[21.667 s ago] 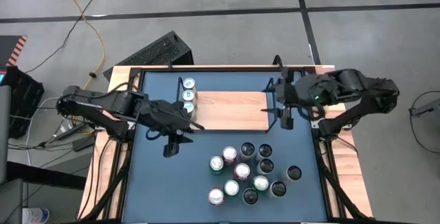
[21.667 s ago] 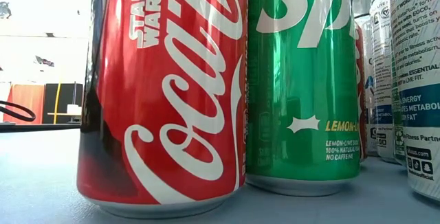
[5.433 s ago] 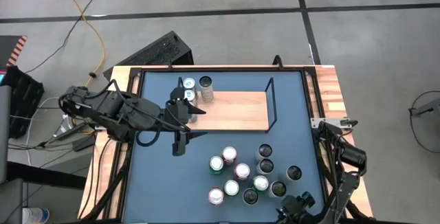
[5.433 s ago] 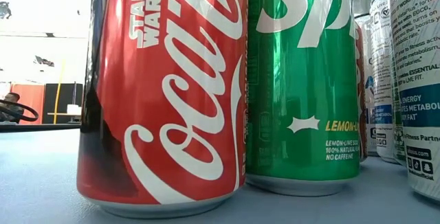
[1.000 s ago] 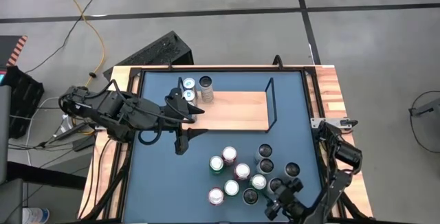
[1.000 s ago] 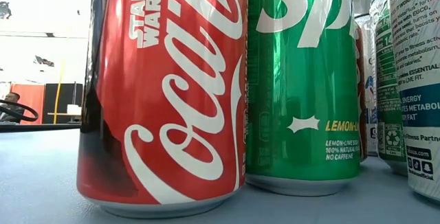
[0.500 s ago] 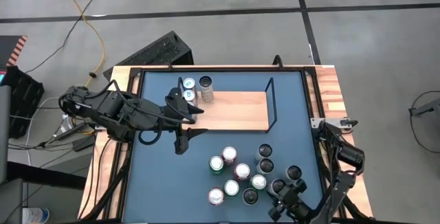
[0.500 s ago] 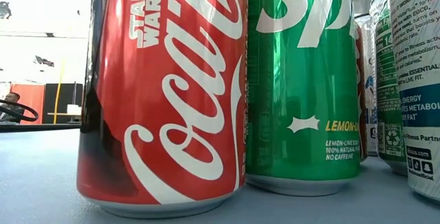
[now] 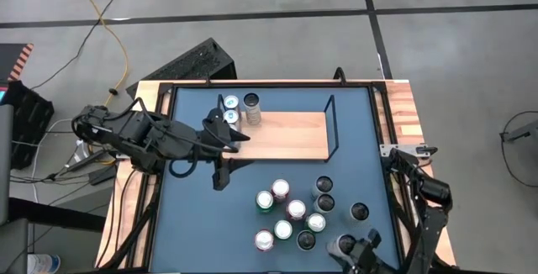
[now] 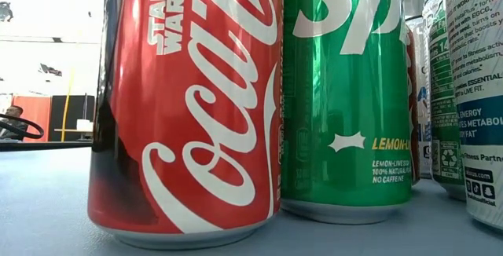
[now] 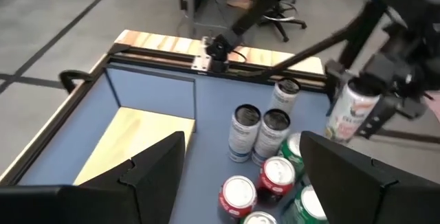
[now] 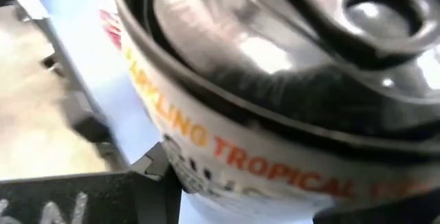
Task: Place canned beverage on shelf
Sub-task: Put the bottom white and orange soda can on the shelf aligned with the other white and orange soda can
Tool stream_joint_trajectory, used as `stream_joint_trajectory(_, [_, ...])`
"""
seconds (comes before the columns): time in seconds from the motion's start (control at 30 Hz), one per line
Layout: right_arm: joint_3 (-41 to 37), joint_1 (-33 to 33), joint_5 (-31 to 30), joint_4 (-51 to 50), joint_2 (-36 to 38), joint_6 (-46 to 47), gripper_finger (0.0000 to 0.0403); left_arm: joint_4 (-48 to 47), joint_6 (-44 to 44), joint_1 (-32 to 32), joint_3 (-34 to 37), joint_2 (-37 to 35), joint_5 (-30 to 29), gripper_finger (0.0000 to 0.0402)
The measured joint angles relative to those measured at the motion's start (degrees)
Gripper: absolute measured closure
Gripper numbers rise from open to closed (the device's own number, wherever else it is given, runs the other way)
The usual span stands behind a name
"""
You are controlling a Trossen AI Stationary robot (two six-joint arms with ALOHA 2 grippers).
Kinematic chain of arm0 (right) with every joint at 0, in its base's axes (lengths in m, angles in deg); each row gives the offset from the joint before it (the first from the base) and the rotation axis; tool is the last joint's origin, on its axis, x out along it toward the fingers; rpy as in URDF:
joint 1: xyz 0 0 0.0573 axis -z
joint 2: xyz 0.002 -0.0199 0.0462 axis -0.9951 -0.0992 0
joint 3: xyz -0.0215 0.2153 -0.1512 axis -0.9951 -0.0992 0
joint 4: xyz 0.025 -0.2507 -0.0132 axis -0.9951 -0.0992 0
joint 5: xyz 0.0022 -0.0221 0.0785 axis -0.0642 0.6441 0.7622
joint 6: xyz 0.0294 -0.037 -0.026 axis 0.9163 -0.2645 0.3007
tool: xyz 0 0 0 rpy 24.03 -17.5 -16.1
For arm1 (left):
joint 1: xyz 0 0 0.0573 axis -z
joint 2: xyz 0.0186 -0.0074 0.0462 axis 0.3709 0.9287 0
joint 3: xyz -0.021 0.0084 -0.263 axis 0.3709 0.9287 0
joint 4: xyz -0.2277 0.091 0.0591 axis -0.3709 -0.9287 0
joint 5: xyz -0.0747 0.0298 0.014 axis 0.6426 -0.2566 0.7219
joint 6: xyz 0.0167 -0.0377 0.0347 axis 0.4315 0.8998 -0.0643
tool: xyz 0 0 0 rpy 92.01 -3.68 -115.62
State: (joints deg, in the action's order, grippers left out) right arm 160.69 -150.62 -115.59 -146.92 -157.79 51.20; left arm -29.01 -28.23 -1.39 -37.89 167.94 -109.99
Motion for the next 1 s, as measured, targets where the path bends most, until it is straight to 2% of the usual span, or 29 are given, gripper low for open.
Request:
stream_joint_trajectory(0.23, [7.3, 2.0, -0.1, -0.2, 4.5, -18.6, 0.0193, 0.0, -2.6, 0.0, 0.0, 0.0, 3.5, 0.0129])
stream_joint_trajectory(0.43, [10.1, 3.4, -4.5, 1.0, 11.6, -33.1, 0.0193, 0.4, -5.4, 0.0, 0.0, 0.0, 10.5, 0.0129])
stream_joint_trajectory(0.6, [10.2, 6.2, -5.0, 7.6, 17.3, -49.0, 0.0193, 3.8, -10.4, 0.0, 0.0, 0.0, 16.3, 0.0129])
stream_joint_trajectory(0.87, [10.2, 13.5, 4.5, 21.0, 20.5, -74.7, 0.0193, 10.1, -13.6, 0.0, 0.0, 0.0, 27.9, 0.0129])
stream_joint_trajectory(1.0, [10.2, 16.3, 8.6, 27.3, 20.6, -83.7, 0.0193, 14.4, -15.7, 0.0, 0.0, 0.0, 30.1, 0.0129])
